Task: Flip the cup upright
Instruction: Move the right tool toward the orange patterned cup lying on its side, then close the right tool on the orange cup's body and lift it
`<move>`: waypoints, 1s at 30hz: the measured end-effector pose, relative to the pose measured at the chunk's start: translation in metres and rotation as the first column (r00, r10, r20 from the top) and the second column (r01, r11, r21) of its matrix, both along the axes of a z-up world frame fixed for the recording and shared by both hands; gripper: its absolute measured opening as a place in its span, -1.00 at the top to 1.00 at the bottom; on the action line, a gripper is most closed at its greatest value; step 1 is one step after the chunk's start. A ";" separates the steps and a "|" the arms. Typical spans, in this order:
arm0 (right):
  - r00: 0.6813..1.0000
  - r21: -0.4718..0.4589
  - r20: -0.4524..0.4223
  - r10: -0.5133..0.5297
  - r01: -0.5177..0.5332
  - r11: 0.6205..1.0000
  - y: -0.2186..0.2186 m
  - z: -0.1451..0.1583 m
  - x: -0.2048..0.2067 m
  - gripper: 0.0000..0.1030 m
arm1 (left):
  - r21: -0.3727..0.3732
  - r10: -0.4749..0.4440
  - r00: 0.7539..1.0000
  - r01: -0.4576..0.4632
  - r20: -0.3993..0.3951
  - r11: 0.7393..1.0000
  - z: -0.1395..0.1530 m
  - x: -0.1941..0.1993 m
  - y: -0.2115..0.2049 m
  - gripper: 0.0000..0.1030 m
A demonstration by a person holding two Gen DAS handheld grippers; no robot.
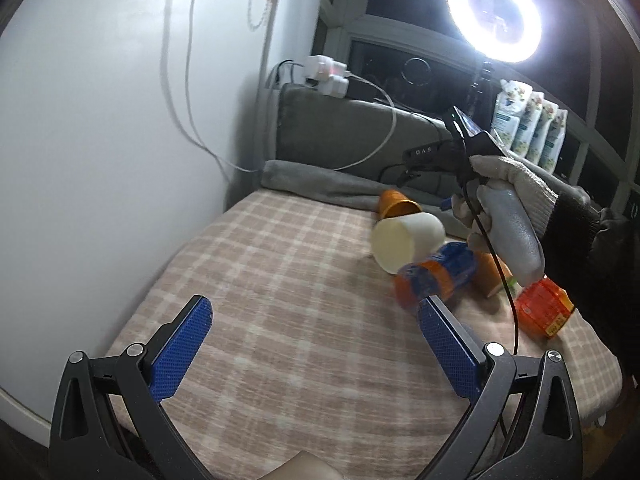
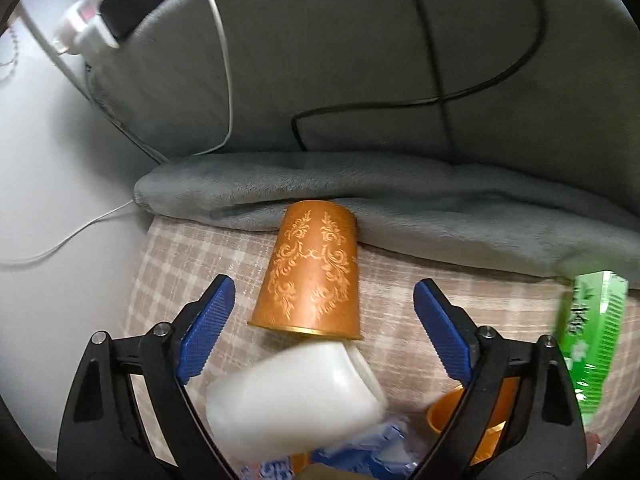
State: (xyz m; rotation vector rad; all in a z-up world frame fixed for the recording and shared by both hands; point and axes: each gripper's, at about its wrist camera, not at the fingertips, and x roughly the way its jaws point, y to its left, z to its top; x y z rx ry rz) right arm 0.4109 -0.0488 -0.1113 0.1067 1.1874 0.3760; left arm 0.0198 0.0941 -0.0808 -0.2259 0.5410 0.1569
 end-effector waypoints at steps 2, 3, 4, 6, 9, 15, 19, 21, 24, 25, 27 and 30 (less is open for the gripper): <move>1.000 -0.005 -0.013 0.003 -0.003 1.000 0.005 -0.004 0.005 -0.75 | -0.007 0.010 1.000 -0.010 -0.005 1.000 -0.003 0.003 0.006 -0.99; 1.000 -0.015 -0.019 0.003 -0.003 1.000 0.009 -0.009 0.007 -0.75 | -0.011 0.013 1.000 -0.013 -0.009 1.000 -0.004 0.004 0.008 -0.99; 1.000 -0.023 -0.023 0.004 -0.005 1.000 0.012 -0.011 0.009 -0.74 | -0.015 0.015 1.000 -0.015 -0.012 1.000 -0.005 0.005 0.009 -0.99; 0.999 -0.035 -0.037 0.010 -0.011 0.999 0.018 -0.018 0.012 -0.73 | -0.019 0.016 1.000 -0.017 -0.016 1.000 -0.007 0.006 0.010 -0.99; 0.998 -0.053 -0.062 0.023 -0.026 0.998 0.026 -0.028 0.015 -0.72 | -0.024 0.019 1.000 -0.019 -0.019 1.000 -0.009 0.008 0.013 -0.99; 0.996 -0.087 -0.076 0.050 -0.056 0.995 0.044 -0.040 0.017 -0.31 | -0.025 0.027 0.999 -0.028 -0.023 0.999 -0.009 0.007 0.016 -0.99; 0.997 -0.082 -0.058 0.053 -0.058 0.995 0.048 -0.039 0.014 -0.29 | -0.022 0.035 0.999 -0.036 -0.022 0.999 -0.008 0.005 0.017 -0.99; 0.997 -0.066 -0.045 0.057 -0.060 0.996 0.049 -0.036 0.012 -0.29 | -0.020 0.038 0.999 -0.038 -0.021 0.999 -0.008 0.004 0.018 -0.99; 0.998 -0.043 -0.030 0.059 -0.061 0.997 0.049 -0.030 0.009 -0.28 | -0.017 0.042 0.999 -0.042 -0.020 0.999 -0.007 0.003 0.018 -0.99; 0.998 -0.034 -0.025 0.061 -0.061 0.998 0.050 -0.028 0.009 -0.28 | -0.017 0.044 0.999 -0.044 -0.020 0.999 -0.007 0.003 0.018 -0.99; 0.997 -0.016 -0.019 0.073 -0.074 0.997 0.053 -0.023 0.005 -0.28 | -0.014 0.045 0.999 -0.046 -0.018 0.999 -0.007 0.002 0.018 -0.99; 0.996 0.004 -0.003 0.092 -0.092 0.996 0.055 -0.014 0.000 -0.28 | -0.012 0.050 0.999 -0.050 -0.017 0.999 -0.007 0.000 0.019 -0.99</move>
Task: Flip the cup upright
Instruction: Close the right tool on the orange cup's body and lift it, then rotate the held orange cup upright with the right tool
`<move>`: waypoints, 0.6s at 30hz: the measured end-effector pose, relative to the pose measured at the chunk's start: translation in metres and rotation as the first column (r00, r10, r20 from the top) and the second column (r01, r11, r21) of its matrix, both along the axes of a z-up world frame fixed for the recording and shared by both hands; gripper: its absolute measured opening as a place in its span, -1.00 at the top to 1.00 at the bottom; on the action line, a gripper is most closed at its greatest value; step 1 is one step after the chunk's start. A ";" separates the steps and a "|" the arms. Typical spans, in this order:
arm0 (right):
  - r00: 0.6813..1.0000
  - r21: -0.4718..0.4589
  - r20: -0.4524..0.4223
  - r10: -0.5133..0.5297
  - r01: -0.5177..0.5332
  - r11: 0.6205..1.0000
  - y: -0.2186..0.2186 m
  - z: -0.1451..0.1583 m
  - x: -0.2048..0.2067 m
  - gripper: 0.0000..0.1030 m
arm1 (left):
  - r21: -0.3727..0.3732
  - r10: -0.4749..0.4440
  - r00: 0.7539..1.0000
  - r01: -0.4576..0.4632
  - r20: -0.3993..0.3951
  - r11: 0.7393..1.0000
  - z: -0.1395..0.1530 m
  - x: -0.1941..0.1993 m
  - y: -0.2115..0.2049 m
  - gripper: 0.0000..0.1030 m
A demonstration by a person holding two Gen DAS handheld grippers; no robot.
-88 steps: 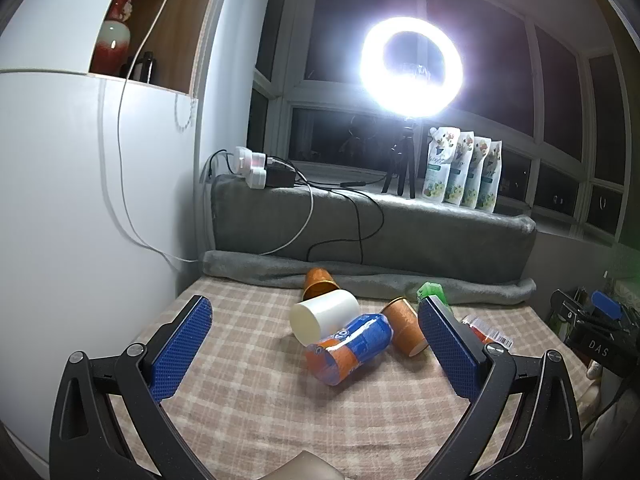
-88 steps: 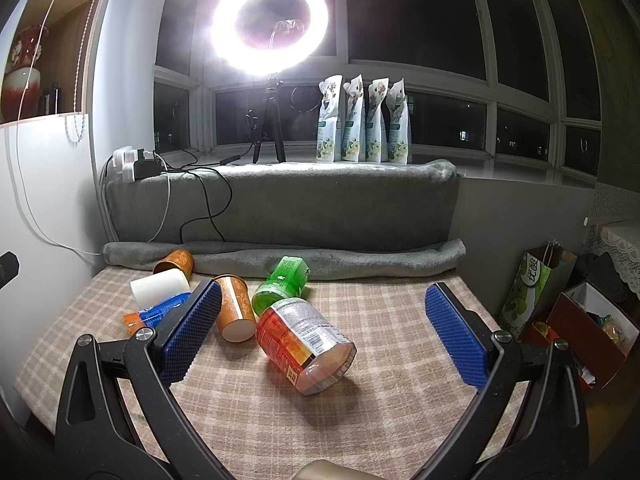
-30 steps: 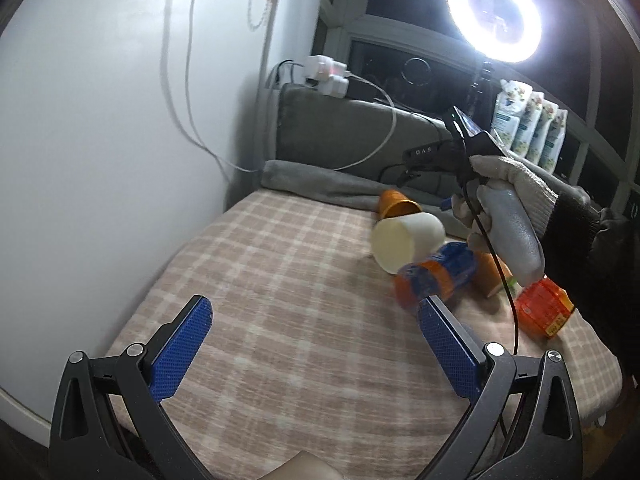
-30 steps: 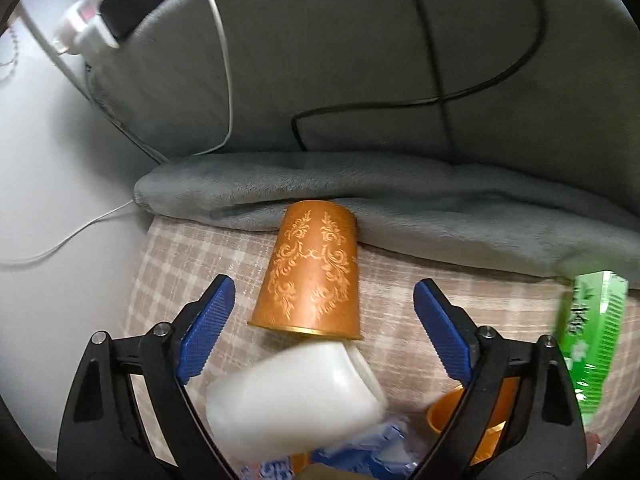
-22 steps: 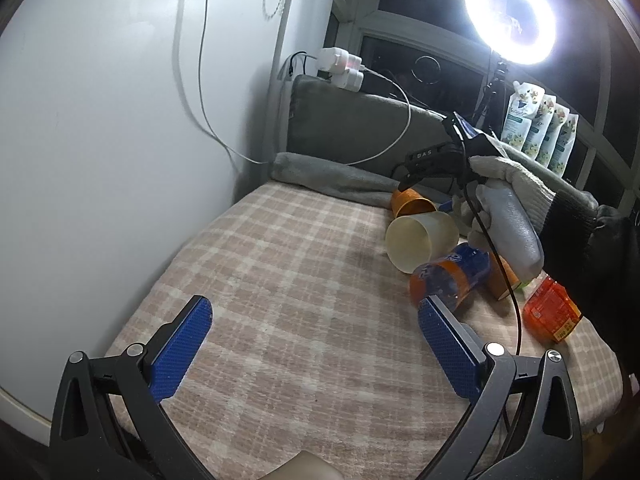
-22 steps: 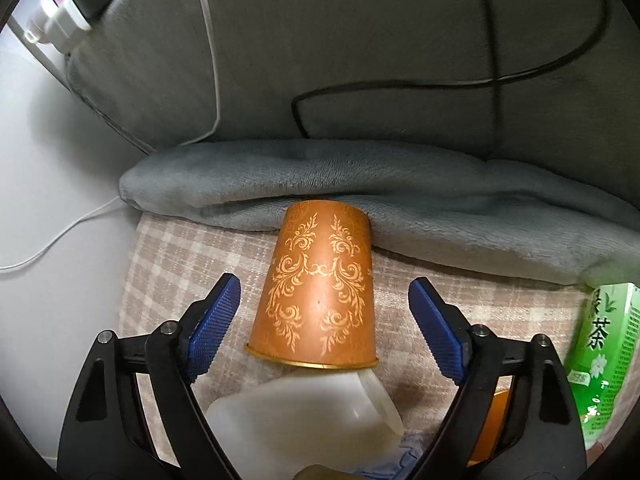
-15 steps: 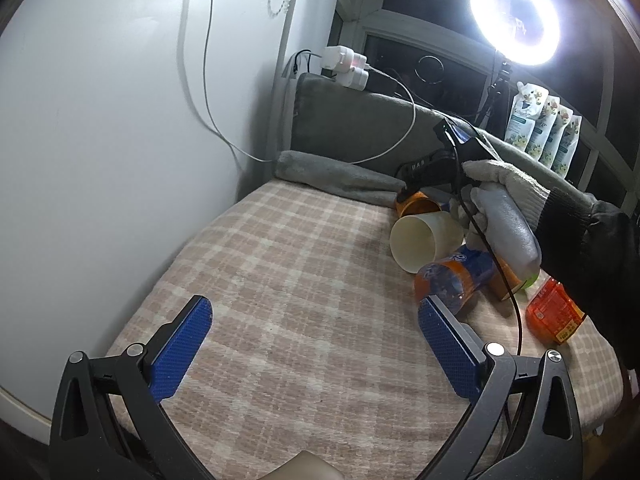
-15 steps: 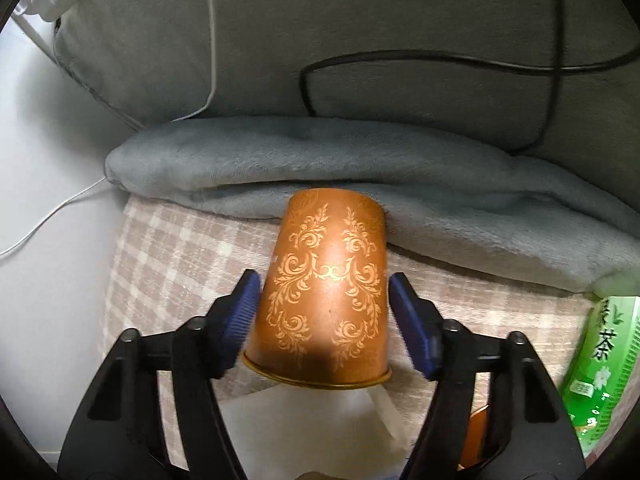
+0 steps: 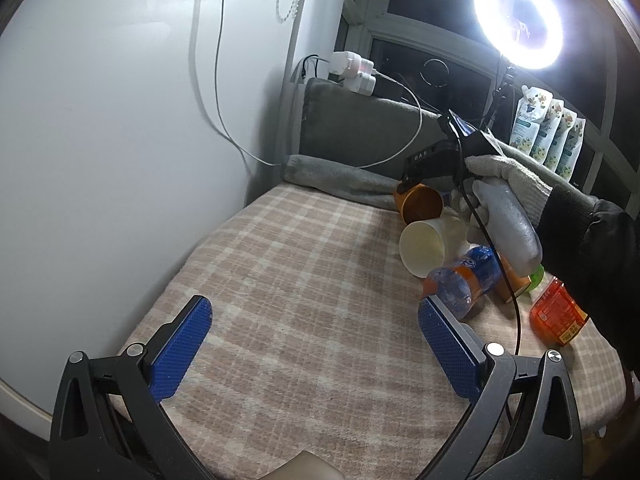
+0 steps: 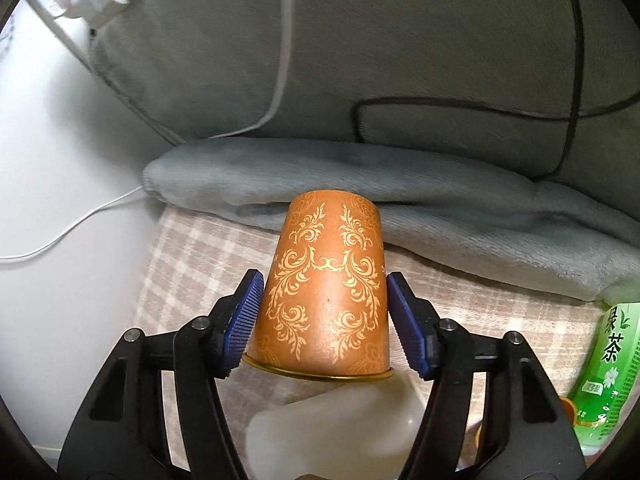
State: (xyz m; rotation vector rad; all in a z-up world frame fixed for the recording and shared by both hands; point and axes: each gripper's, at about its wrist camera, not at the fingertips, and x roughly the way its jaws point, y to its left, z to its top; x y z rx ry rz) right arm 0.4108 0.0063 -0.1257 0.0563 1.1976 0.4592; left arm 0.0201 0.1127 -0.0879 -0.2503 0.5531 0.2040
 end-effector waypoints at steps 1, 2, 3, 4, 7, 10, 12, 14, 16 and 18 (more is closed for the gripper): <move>1.000 0.010 0.003 0.003 -0.003 1.000 0.002 0.003 -0.002 -0.28 | 0.001 0.002 1.000 -0.002 0.001 1.000 0.000 0.000 0.000 -0.99; 1.000 0.021 0.003 0.009 -0.009 1.000 0.004 0.004 -0.003 -0.28 | 0.002 0.002 1.000 -0.002 0.001 1.000 0.000 -0.001 0.001 -0.99; 1.000 0.032 0.005 0.013 -0.014 0.999 0.006 0.006 -0.006 -0.28 | 0.003 0.003 1.000 -0.003 0.002 1.000 0.001 -0.001 0.001 -0.99; 1.000 0.045 0.006 0.020 -0.020 0.999 0.009 0.009 -0.009 -0.27 | 0.004 0.003 1.000 -0.003 0.003 1.000 0.001 -0.001 0.001 -0.99; 0.998 0.088 0.016 0.058 -0.059 0.994 0.012 0.024 -0.019 -0.27 | 0.007 0.005 1.000 -0.005 0.007 1.000 0.003 -0.002 0.000 -0.99; 0.994 0.122 0.035 0.103 -0.106 0.987 0.011 0.038 -0.034 -0.27 | 0.012 0.011 1.000 -0.011 0.015 1.000 0.006 -0.006 0.000 -0.99; 0.990 0.143 0.042 0.138 -0.143 0.979 0.009 0.047 -0.046 -0.27 | 0.015 0.017 1.000 -0.017 0.019 1.000 0.008 -0.008 0.001 -0.99; 0.982 0.147 0.064 0.179 -0.187 0.971 0.003 0.058 -0.061 -0.27 | 0.016 0.021 0.999 -0.022 0.025 1.000 0.009 -0.011 0.002 -0.99; 0.976 0.144 0.076 0.206 -0.215 0.966 -0.006 0.063 -0.073 -0.27 | 0.011 0.021 0.999 -0.021 0.031 1.000 0.010 -0.013 0.001 -0.99; 0.970 0.137 0.084 0.230 -0.240 0.961 -0.012 0.067 -0.089 -0.27 | 0.010 0.015 0.999 -0.015 0.035 1.000 0.012 -0.016 -0.002 -0.98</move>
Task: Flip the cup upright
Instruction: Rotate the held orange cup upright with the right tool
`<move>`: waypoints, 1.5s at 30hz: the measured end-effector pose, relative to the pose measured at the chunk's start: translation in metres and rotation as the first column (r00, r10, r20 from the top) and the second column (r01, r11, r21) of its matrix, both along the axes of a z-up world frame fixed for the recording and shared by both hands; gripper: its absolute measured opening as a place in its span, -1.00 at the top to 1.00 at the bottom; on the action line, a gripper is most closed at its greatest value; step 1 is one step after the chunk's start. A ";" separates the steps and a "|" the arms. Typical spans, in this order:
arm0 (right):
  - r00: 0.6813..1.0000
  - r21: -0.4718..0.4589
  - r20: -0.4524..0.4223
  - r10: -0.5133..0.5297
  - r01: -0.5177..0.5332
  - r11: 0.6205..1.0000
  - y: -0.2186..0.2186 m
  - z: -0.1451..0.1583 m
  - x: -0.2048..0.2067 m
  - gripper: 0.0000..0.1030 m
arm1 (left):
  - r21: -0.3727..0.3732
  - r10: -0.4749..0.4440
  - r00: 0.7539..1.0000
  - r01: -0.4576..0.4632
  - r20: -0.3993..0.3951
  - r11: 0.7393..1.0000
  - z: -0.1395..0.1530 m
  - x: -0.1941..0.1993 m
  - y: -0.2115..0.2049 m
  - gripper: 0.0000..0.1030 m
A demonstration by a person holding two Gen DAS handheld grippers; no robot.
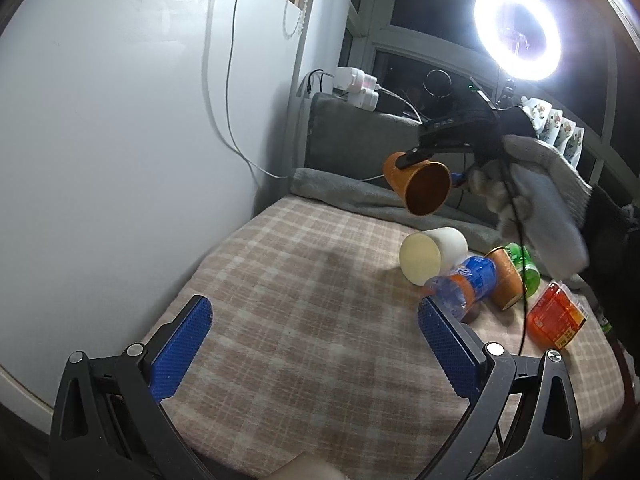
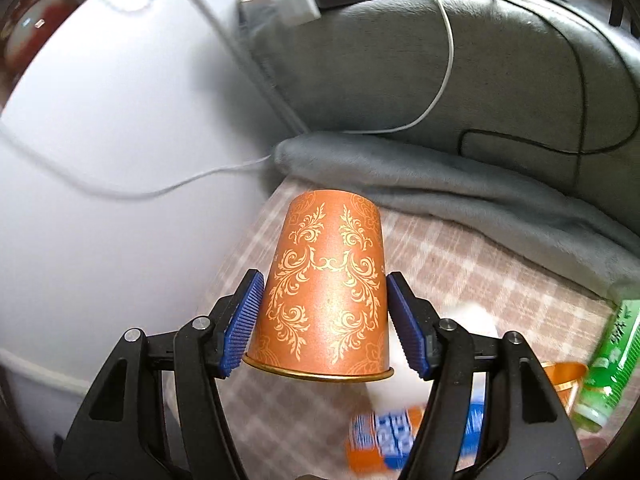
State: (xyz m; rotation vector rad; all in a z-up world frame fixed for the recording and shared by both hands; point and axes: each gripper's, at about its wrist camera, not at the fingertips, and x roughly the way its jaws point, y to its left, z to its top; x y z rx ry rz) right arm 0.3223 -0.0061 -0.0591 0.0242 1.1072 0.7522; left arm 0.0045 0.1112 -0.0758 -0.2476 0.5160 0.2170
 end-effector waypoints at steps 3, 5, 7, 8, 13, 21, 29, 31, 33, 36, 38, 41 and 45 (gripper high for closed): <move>0.999 -0.008 0.013 0.043 -0.043 0.999 -0.021 0.009 -0.026 -0.28 | 0.013 -0.012 1.000 0.012 0.008 1.000 0.003 -0.004 -0.007 -0.99; 0.997 -0.016 0.022 0.068 -0.068 0.998 -0.029 0.005 -0.039 -0.27 | 0.016 -0.019 1.000 0.019 0.013 1.000 0.005 -0.006 -0.009 -0.99; 0.995 -0.031 0.025 0.100 -0.099 0.995 -0.042 0.005 -0.056 -0.28 | 0.008 -0.037 0.999 0.037 0.016 0.999 0.007 -0.008 -0.013 -0.99; 0.993 -0.043 0.027 0.112 -0.111 0.993 -0.046 0.002 -0.066 -0.28 | 0.003 -0.050 0.999 0.049 0.018 0.999 0.007 -0.009 -0.015 -0.99; 0.985 -0.105 0.016 0.169 -0.167 0.980 -0.080 -0.010 -0.106 -0.28 | 0.006 -0.108 0.994 0.108 0.009 0.994 0.007 -0.011 -0.029 -0.98; 0.978 -0.226 -0.015 0.208 -0.206 0.952 -0.126 -0.052 -0.145 -0.28 | -0.004 -0.235 0.971 0.235 -0.044 0.972 -0.003 -0.005 -0.061 -0.98; 0.967 -0.278 -0.014 0.253 -0.247 0.928 -0.146 -0.068 -0.166 -0.29 | 0.026 -0.270 0.960 0.273 -0.078 0.962 -0.003 -0.004 -0.082 -0.99; 0.960 -0.301 -0.013 0.279 -0.270 0.915 -0.144 -0.072 -0.168 -0.29 | 0.026 -0.277 0.957 0.280 -0.084 0.960 -0.003 -0.003 -0.084 -0.99; 0.958 -0.314 -0.015 0.287 -0.277 0.908 -0.145 -0.075 -0.167 -0.30 | 0.033 -0.283 0.955 0.287 -0.086 0.957 -0.003 -0.003 -0.087 -0.98; 0.963 -0.304 -0.014 0.271 -0.262 0.916 -0.150 -0.075 -0.164 -0.31 | 0.043 -0.299 0.950 0.303 -0.090 0.952 -0.002 0.000 -0.090 -0.99; 0.967 -0.298 -0.005 0.254 -0.244 0.923 -0.154 -0.074 -0.162 -0.37 | 0.049 -0.328 0.939 0.334 -0.100 0.941 -0.002 0.003 -0.094 -0.98; 0.973 -0.284 0.014 0.229 -0.216 0.934 -0.158 -0.071 -0.162 -0.53 | 0.063 -0.394 0.912 0.403 -0.116 0.913 -0.001 0.010 -0.100 -0.99; 0.984 -0.208 0.070 0.161 -0.144 0.968 -0.180 -0.052 -0.169 -0.53 | 0.077 -0.526 0.827 0.548 -0.200 0.833 -0.003 0.026 -0.114 -0.99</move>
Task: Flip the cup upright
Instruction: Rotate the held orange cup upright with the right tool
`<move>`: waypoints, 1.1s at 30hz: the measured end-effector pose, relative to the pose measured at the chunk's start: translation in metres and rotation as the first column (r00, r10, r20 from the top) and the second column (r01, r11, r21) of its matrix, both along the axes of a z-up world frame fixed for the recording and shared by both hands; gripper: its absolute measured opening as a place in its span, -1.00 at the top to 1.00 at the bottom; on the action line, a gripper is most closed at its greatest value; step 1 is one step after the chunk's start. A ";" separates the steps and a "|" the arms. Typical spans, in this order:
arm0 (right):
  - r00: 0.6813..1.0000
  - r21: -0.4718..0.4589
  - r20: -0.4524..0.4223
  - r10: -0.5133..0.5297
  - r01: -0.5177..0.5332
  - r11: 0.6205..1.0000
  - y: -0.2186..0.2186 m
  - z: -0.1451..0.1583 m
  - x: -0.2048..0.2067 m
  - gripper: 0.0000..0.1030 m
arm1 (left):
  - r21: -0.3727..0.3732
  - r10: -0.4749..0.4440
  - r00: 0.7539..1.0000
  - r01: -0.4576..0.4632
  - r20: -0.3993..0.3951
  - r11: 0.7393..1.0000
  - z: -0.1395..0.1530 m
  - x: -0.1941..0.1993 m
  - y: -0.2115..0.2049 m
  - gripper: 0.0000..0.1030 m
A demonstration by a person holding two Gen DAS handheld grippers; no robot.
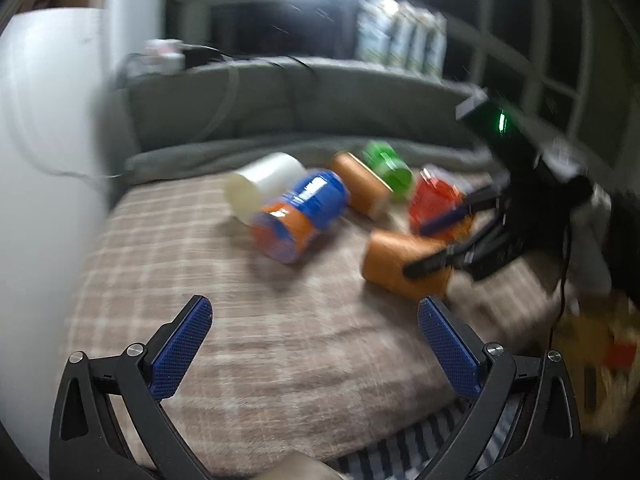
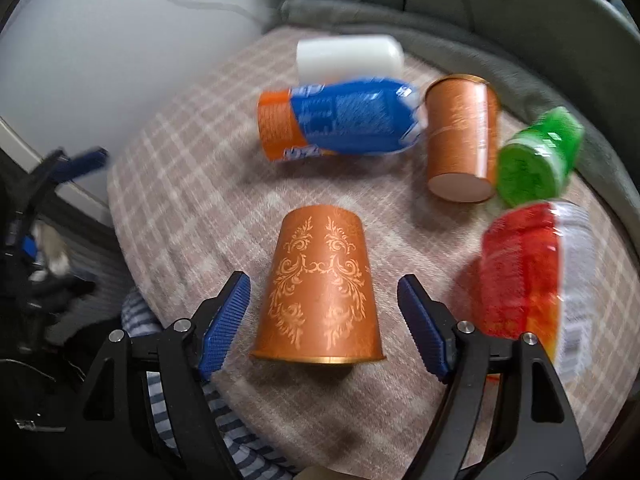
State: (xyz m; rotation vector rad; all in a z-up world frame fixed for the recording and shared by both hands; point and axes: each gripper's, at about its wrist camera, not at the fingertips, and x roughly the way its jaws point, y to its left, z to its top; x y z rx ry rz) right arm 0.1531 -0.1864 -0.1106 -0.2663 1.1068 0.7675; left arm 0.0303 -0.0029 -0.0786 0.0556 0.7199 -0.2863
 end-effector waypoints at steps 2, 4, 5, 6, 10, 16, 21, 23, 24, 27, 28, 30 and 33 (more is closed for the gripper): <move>0.998 0.063 0.017 -0.053 0.052 0.997 -0.019 0.011 -0.006 -0.53 | 0.053 -0.068 0.998 0.069 -0.017 0.996 -0.001 0.007 -0.010 -0.98; 0.993 0.129 0.022 -0.120 0.116 0.985 -0.043 0.019 -0.014 -0.53 | 0.122 -0.133 0.991 0.135 -0.021 0.983 -0.003 0.011 -0.020 -0.83; 0.988 0.158 0.017 -0.151 0.146 0.977 -0.055 0.022 -0.019 -0.54 | 0.171 -0.174 0.985 0.175 -0.024 0.970 -0.003 0.013 -0.027 -0.82; 0.981 0.189 0.008 -0.192 0.187 0.964 -0.070 0.023 -0.026 -0.54 | 0.223 -0.220 0.975 0.220 -0.024 0.950 -0.005 0.014 -0.035 -0.76; 0.949 0.250 -0.013 -0.316 0.309 0.918 -0.111 0.021 -0.051 -0.54 | 0.486 -0.446 0.895 0.395 -0.011 0.780 -0.014 0.003 -0.070 -0.54; 0.884 0.321 -0.080 -0.461 0.461 0.827 -0.166 0.010 -0.081 -0.54 | 0.730 -0.704 0.704 0.527 -0.088 0.435 -0.035 -0.009 -0.111 -0.54; 0.847 0.345 -0.119 -0.519 0.525 0.778 -0.194 0.005 -0.086 -0.54 | 0.759 -0.766 0.622 0.576 -0.165 0.304 -0.046 0.012 -0.132 -0.54; 0.840 0.358 -0.134 -0.526 0.535 0.765 -0.199 0.004 -0.083 -0.54 | 0.769 -0.778 0.603 0.578 -0.176 0.274 -0.050 0.020 -0.138 -0.54; 0.837 0.364 -0.139 -0.529 0.540 0.759 -0.202 0.005 -0.084 -0.54 | 0.770 -0.782 0.595 0.582 -0.184 0.262 -0.050 0.026 -0.140 -0.54; 0.828 0.381 -0.159 -0.537 0.553 0.741 -0.207 0.004 -0.079 -0.54 | 0.757 -0.791 0.572 0.611 -0.219 0.232 -0.053 0.037 -0.145 -0.54; 0.825 0.382 -0.162 -0.541 0.558 0.736 -0.208 0.004 -0.077 -0.54 | 0.757 -0.793 0.562 0.617 -0.233 0.215 -0.056 0.040 -0.145 -0.54; 0.821 0.388 -0.173 -0.544 0.564 0.729 -0.209 0.002 -0.073 -0.54 | 0.758 -0.795 0.551 0.624 -0.254 0.189 -0.061 0.044 -0.147 -0.54; 0.818 0.394 -0.187 -0.544 0.570 0.721 -0.210 0.001 -0.069 -0.54 | 0.753 -0.801 0.530 0.638 -0.279 0.161 -0.068 0.050 -0.152 -0.54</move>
